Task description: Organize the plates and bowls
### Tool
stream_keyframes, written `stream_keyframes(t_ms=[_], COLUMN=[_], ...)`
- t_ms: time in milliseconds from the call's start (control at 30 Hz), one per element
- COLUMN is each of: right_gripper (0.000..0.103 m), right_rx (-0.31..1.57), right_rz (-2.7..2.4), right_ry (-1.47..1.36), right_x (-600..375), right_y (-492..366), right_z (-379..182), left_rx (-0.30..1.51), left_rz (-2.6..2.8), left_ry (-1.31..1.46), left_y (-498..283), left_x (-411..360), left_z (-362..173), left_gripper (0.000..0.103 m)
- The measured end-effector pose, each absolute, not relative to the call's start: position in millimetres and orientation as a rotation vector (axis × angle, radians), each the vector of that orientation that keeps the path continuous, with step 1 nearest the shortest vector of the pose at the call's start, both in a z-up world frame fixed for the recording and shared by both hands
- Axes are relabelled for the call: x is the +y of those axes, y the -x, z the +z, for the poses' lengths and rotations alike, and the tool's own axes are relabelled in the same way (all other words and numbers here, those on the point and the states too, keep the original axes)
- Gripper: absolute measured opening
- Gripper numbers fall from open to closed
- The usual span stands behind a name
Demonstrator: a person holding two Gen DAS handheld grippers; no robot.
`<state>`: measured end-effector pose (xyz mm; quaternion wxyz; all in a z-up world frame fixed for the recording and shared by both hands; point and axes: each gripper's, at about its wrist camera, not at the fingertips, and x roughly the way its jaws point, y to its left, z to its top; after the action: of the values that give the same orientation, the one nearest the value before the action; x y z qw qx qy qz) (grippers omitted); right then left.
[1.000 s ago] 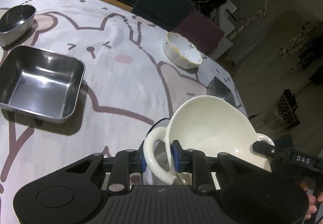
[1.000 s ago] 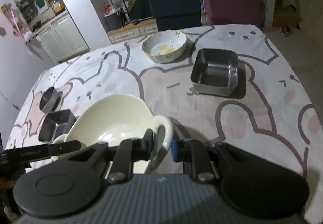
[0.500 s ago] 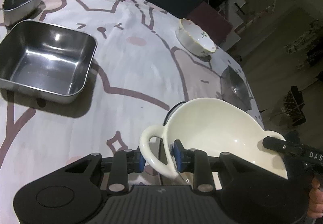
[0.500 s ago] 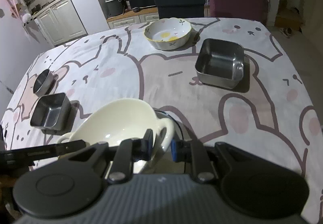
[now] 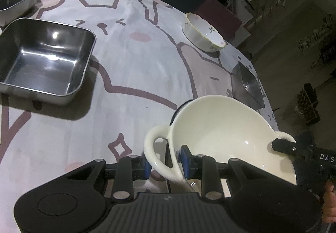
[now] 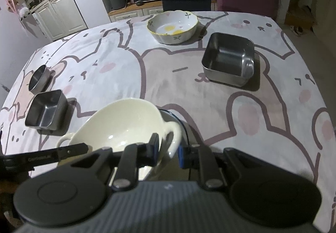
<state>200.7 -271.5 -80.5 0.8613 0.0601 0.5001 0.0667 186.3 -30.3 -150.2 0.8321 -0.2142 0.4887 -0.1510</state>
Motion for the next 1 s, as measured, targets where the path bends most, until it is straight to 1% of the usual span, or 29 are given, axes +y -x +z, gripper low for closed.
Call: stream_keyframes(t_ms=[333,467,1000], right_gripper=[0.023,0.023,0.024], right_rx=[1.084,1.094,1.118], right_rz=[0.121,0.118,0.104], right_ry=[-0.119,-0.118,-0.12], right_x=[-277,-277,-277], right_y=[-202,-204,-205], right_z=[-90,-92,-96], left_rx=[1.052,1.062,1.066], left_rz=[-0.331,-0.344,-0.344], left_ry=[0.436,0.434,0.406], left_y=[-186,-186,-188], left_x=[-36,-38,-42], left_z=[-153,-155,-154], left_gripper=[0.029,0.027,0.026])
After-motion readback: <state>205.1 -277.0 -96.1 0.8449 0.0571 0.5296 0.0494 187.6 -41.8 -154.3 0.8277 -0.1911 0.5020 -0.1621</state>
